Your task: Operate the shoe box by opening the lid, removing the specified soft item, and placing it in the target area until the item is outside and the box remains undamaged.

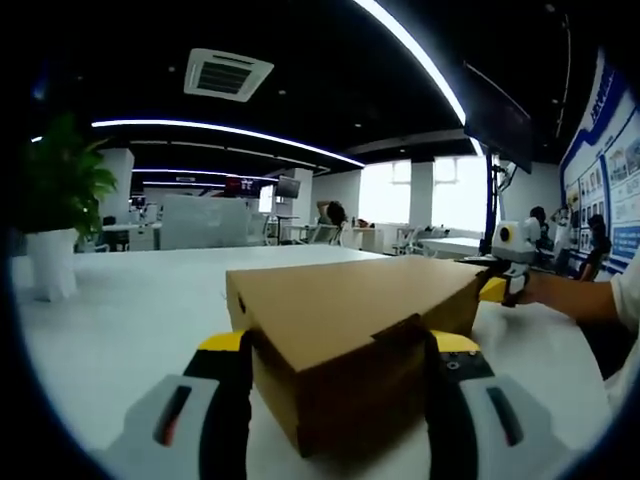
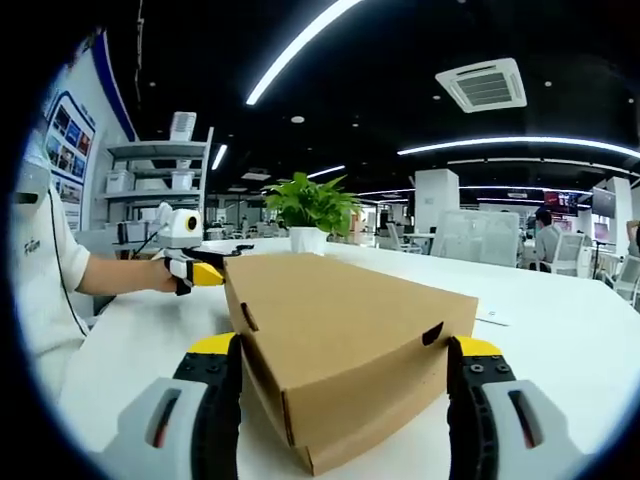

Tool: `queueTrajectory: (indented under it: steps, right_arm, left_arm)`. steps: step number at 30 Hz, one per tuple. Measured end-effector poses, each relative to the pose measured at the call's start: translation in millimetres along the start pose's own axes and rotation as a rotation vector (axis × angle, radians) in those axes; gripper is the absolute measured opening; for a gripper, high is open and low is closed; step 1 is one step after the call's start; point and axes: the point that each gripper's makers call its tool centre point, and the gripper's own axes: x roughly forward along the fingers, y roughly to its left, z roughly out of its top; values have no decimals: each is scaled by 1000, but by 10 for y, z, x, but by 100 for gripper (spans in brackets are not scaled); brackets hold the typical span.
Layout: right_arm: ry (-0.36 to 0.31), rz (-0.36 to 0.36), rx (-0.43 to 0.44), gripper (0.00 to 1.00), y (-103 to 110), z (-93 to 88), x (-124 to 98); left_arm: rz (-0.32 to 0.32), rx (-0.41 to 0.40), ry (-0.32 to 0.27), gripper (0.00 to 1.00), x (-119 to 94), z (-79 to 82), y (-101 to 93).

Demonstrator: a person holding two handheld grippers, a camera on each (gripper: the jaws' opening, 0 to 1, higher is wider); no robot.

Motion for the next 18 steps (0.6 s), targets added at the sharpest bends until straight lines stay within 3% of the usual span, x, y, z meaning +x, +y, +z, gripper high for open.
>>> queueTrajectory:
  steps: [6,18]
  right_arm:
    - [-3,2,1,87,-95,-5,-5]
    - [1,13,-10,85,215,3,-71]
  left_arm:
    - [4,2,4,71,1,4,-35]
    - [32,2,11,71,-76,-14,-154]
